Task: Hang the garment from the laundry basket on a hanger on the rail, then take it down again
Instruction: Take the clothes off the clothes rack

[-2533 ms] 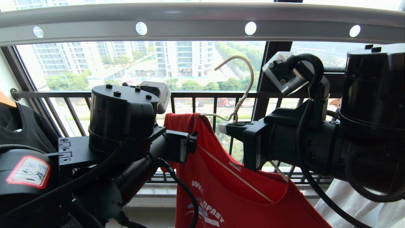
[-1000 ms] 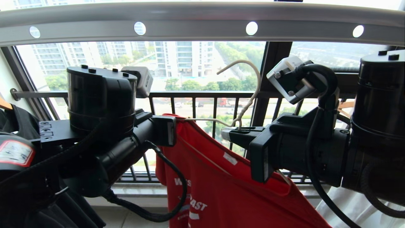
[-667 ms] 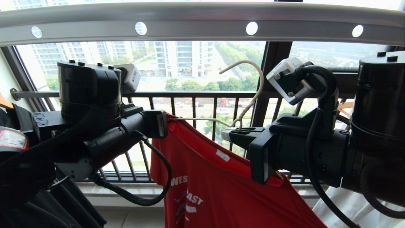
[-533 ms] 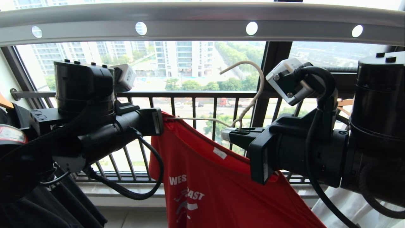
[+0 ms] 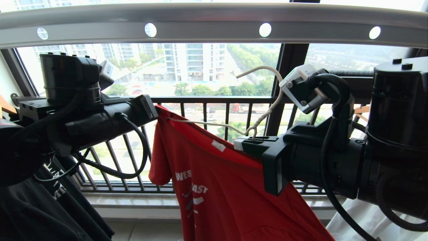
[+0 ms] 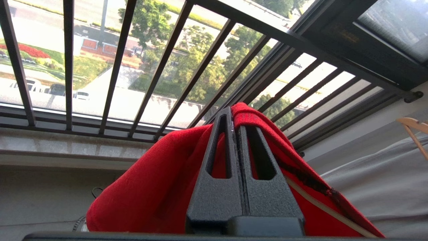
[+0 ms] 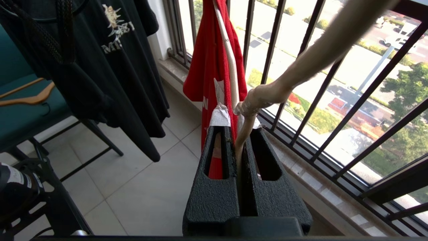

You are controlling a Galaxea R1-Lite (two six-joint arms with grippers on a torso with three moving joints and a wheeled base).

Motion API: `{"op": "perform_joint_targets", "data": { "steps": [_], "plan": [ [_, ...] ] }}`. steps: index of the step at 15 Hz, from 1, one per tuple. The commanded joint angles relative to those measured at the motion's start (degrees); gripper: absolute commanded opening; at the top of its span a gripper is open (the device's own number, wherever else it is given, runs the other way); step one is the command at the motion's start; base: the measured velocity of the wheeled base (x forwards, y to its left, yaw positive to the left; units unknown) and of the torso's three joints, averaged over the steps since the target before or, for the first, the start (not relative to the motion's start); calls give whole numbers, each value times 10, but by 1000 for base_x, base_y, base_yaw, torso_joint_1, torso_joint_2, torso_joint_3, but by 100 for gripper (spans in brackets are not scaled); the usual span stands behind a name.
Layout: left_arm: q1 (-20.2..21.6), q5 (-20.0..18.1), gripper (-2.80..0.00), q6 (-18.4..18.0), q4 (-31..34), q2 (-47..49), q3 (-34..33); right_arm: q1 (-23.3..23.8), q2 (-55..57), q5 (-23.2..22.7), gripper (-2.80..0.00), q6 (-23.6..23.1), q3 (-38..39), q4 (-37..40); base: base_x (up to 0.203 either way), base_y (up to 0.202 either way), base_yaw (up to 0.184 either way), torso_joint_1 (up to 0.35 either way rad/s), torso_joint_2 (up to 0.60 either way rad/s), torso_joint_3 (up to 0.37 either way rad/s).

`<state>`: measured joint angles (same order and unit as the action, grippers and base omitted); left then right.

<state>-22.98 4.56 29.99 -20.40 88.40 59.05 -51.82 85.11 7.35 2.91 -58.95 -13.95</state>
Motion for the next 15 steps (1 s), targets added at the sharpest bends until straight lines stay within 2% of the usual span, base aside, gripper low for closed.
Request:
{"op": "perform_joint_targets", "data": {
  "steps": [1,11,15],
  "plan": [
    [19,0,-280,23,-54,21,0,0,1,0,-280,0,1,-1,0,0,0,0,0,0],
    [12,1,-280,22,-67,73,-12,1,1,1,-280,2,-1,-6,0,0,0,0,0,0],
    [-15,3,-280,-11,-67,69,-31,3,4,4,-280,3,-5,-9,0,0,0,0,0,0]
  ]
}}
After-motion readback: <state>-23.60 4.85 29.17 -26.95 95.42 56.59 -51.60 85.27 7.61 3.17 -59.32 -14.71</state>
